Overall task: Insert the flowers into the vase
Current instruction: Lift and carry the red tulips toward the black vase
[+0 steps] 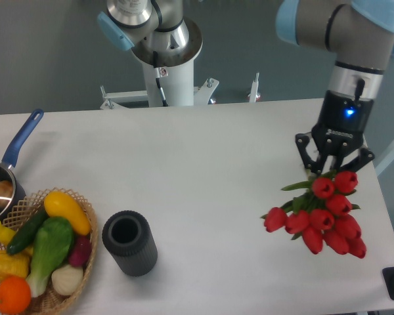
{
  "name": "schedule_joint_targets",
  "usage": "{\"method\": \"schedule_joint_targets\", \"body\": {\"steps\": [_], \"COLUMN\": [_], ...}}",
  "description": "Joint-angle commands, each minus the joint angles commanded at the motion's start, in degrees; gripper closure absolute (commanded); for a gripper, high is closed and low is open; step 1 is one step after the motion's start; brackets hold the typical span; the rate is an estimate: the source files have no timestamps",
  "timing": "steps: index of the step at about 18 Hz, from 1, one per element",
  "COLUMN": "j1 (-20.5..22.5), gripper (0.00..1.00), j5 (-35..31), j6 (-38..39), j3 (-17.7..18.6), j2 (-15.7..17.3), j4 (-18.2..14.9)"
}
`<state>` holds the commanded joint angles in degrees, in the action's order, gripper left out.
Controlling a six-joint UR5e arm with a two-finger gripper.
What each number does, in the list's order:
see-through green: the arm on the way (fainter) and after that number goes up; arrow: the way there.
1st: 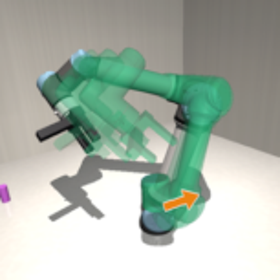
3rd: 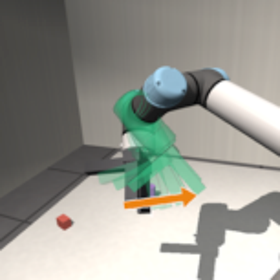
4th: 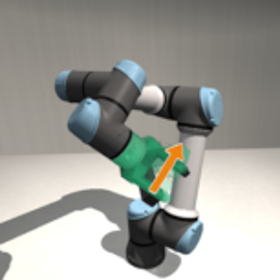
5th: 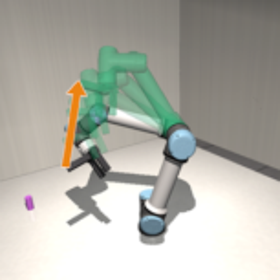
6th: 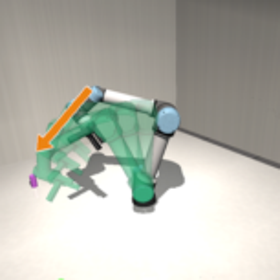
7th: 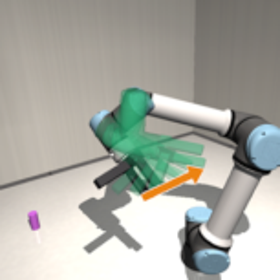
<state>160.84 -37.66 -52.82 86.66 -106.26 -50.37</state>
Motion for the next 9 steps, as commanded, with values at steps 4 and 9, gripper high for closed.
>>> {"method": "schedule_joint_targets", "body": {"steps": [4, 9], "j1": [-1.7, -5.1], "gripper": [1.00, 1.00], "j5": [8.1, 9.9], "j6": [-3.8, -7.2], "j3": [3.4, 7.6], "j2": [2.2, 3.6], "j4": [1.9, 1.9]}}
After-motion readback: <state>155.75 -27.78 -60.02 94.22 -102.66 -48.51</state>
